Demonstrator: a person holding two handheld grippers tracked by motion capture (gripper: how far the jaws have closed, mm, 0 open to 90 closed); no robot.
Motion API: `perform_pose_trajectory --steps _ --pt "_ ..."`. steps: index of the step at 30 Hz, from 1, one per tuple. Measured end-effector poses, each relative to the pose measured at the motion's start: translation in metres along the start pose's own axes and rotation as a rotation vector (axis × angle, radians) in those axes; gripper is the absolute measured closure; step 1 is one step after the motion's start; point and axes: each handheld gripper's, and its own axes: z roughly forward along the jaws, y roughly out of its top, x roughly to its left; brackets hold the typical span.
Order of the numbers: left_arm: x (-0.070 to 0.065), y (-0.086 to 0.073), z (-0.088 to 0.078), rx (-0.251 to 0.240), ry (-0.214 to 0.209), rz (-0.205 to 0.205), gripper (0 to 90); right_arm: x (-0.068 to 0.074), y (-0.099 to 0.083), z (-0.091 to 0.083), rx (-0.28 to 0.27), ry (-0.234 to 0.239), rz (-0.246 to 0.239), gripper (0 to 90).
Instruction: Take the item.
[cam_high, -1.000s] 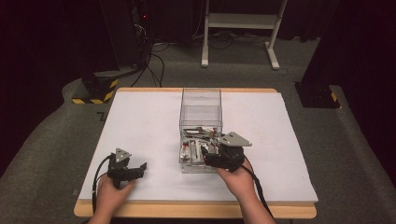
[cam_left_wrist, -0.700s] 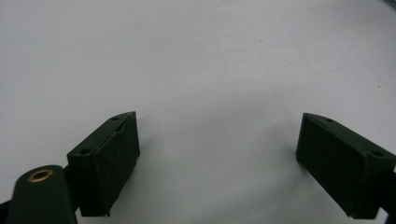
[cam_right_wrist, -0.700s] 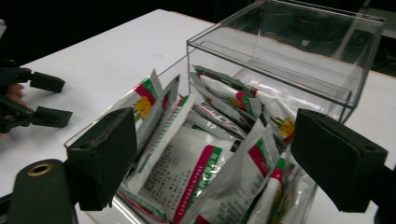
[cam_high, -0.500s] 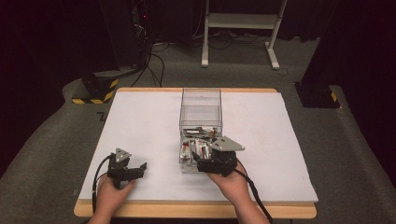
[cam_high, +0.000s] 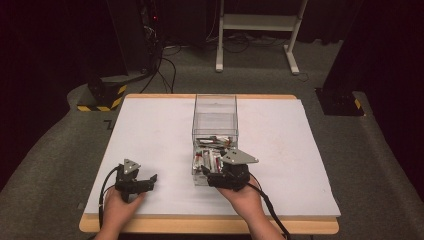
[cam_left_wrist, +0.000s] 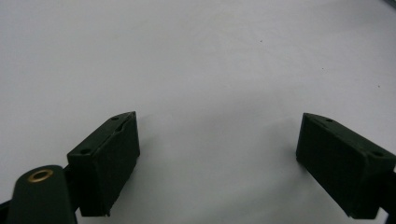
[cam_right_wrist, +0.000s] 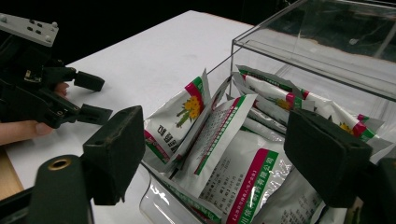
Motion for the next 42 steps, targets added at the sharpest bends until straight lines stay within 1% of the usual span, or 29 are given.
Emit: perform_pose_trajectory --steps 1,4,5,10,12,16,18,20,22,27,30,34,38,40,42 --pt "0.0000 0.0000 0.0000 0.000 0.000 0.000 13.6 -0.0008 -0.0009 0.0003 0.002 0.005 0.007 24.1" --pt "0.0000 0.0000 0.0000 0.000 0.000 0.000 13.6 -0.0017 -0.0018 0.0004 0.004 0.007 0.014 25.8" --pt "-0.0001 0.0000 0.0001 -0.001 0.000 -0.001 13.6 -0.0023 -0.0029 0.0007 0.008 0.010 0.019 27.9" --pt "-0.0001 0.0000 0.0000 -0.001 0.000 -0.001 13.6 -0.0024 -0.0044 -0.0002 0.007 0.009 0.020 31.9" --pt "-0.0001 0.0000 0.0000 -0.001 0.000 -0.001 13.6 -0.0031 -0.0051 -0.0005 0.007 0.003 0.018 35.3" --pt "-0.0003 -0.0001 0.0001 -0.002 -0.001 -0.002 13.6 -0.0043 -0.0066 0.0001 0.009 0.009 0.020 42.6" --pt "-0.0002 -0.0001 0.0000 -0.001 -0.001 -0.001 13.6 -0.0042 -0.0070 0.0006 0.008 0.007 0.023 43.9" --pt "-0.0003 -0.0001 0.0000 -0.001 -0.001 -0.002 13.6 -0.0049 -0.0073 0.0004 0.005 0.000 0.025 51.7" --pt "-0.0003 -0.0001 0.0001 -0.001 -0.001 -0.002 13.6 -0.0054 -0.0073 0.0001 0.009 0.011 0.028 55.2" --pt "-0.0004 -0.0002 0.0002 -0.003 0.000 -0.004 13.6 -0.0056 -0.0086 0.0015 0.031 0.012 0.064 57.6" --pt "-0.0003 -0.0001 0.0000 -0.002 0.000 -0.001 13.7 -0.0046 -0.0094 0.0034 0.041 0.012 0.075 58.9" --pt "-0.0003 -0.0002 0.0000 -0.002 0.000 -0.001 13.6 -0.0032 -0.0101 0.0051 0.052 0.005 0.067 60.2" --pt "-0.0004 -0.0002 0.0000 -0.002 0.001 0.000 13.7 -0.0023 -0.0105 0.0074 0.067 -0.005 0.069 63.9" --pt "-0.0004 -0.0002 0.0000 -0.002 0.001 0.000 13.7 -0.0027 -0.0097 0.0081 0.077 -0.003 0.082 65.4" --pt "-0.0005 -0.0002 0.0001 -0.004 0.001 -0.002 13.7 -0.0031 -0.0093 0.0084 0.079 -0.004 0.083 66.2"
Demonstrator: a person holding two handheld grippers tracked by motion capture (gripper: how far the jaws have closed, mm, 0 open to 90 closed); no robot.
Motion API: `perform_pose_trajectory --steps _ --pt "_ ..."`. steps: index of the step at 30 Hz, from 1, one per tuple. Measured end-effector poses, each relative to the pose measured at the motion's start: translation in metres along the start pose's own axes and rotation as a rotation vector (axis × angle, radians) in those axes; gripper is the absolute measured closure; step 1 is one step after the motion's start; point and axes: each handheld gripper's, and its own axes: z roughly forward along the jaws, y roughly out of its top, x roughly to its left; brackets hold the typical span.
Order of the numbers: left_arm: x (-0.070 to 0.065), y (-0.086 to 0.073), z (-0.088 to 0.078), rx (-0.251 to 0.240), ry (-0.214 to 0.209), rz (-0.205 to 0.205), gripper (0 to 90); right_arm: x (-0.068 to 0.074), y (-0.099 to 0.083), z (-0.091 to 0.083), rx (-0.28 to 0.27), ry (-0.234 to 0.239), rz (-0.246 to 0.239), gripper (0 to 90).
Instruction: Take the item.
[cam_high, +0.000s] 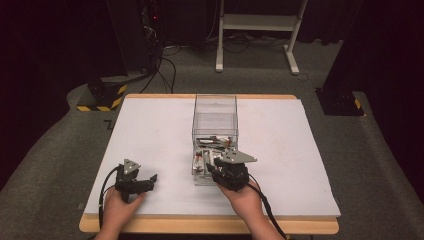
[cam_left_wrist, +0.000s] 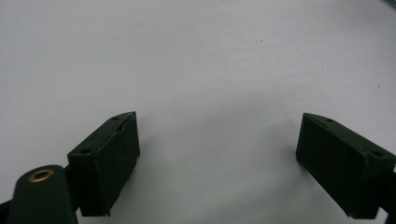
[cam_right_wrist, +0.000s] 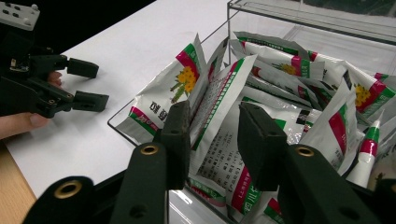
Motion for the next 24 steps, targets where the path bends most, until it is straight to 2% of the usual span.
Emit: perform_pose_trajectory --steps 4,24 --pt "-0.0002 -0.0001 0.0000 0.000 0.000 -0.001 13.7 0.0013 0.0003 0.0021 0.011 0.007 0.004 68.8" --pt "0.0000 0.0000 0.0000 0.000 0.001 0.001 13.7 0.0006 -0.0020 0.0024 0.004 0.015 -0.049 83.2"
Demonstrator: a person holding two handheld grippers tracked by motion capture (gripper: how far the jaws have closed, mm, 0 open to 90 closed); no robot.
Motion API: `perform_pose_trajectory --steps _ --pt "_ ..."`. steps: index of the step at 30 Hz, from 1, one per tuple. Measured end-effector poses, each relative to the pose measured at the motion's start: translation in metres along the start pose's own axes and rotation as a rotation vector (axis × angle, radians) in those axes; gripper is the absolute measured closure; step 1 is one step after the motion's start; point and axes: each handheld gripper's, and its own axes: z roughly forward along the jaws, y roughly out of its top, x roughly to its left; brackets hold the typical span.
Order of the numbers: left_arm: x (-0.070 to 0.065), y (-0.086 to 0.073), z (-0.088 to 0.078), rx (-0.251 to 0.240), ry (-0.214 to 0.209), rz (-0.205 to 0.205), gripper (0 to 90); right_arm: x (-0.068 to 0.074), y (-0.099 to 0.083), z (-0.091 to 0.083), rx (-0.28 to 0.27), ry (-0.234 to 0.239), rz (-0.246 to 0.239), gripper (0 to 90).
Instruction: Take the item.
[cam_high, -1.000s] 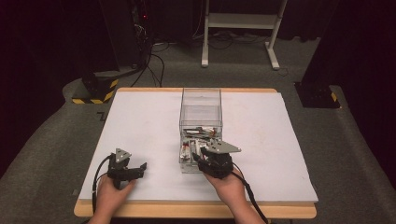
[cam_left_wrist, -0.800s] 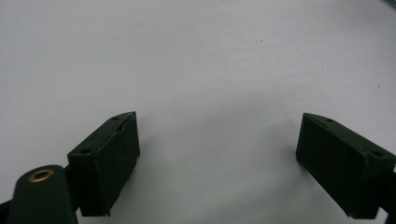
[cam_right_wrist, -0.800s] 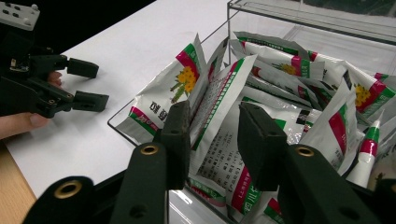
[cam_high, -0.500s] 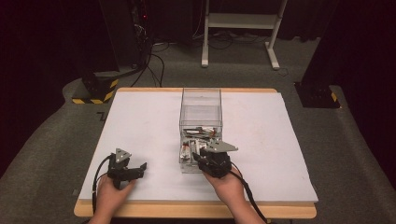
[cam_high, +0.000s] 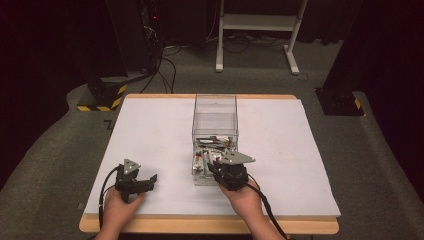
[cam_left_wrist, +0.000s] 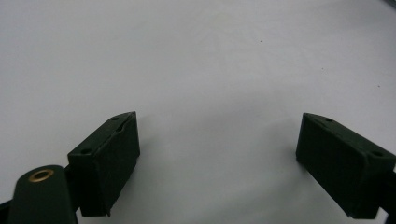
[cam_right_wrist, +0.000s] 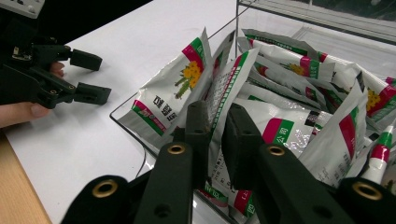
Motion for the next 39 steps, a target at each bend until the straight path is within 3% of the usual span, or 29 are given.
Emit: perform_pose_trajectory --steps 7,39 --pt "0.000 0.000 0.000 0.000 0.000 -0.001 13.7 -0.001 -0.001 -0.003 -0.017 -0.009 -0.014 90.0" --pt "0.000 0.000 0.000 0.000 0.000 -0.001 13.7 -0.008 0.005 -0.023 -0.139 -0.036 -0.007 90.0"
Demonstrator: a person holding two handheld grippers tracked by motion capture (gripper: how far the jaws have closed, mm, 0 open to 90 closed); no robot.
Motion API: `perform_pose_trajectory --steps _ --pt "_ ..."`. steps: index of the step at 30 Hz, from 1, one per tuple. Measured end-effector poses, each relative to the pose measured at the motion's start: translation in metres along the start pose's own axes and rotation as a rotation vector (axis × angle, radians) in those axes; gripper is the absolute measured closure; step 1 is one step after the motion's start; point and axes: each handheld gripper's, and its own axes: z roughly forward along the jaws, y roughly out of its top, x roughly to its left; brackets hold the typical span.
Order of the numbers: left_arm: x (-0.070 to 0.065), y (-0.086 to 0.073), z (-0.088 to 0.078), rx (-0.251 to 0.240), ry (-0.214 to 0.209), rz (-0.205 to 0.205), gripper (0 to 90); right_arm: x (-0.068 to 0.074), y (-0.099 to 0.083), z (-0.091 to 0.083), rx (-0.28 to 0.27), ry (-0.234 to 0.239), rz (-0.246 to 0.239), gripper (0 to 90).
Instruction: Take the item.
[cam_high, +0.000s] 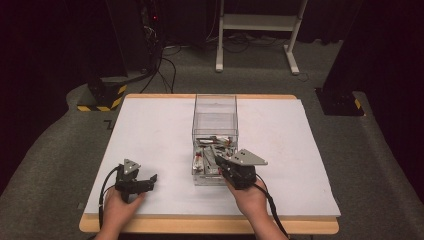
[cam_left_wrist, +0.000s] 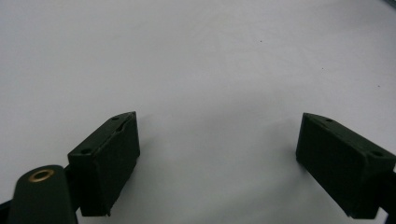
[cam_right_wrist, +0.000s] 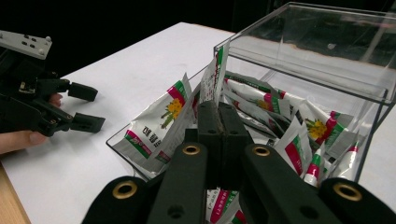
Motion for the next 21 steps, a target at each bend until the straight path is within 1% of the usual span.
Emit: perform_pose_trajectory --steps 14,21 --pt "0.000 0.000 0.000 0.000 0.000 0.001 13.7 -0.002 0.004 -0.007 -0.036 -0.011 -0.006 90.0" --pt "0.000 0.000 0.000 0.000 0.000 0.000 13.7 -0.004 0.005 -0.011 -0.055 -0.016 0.000 90.0"
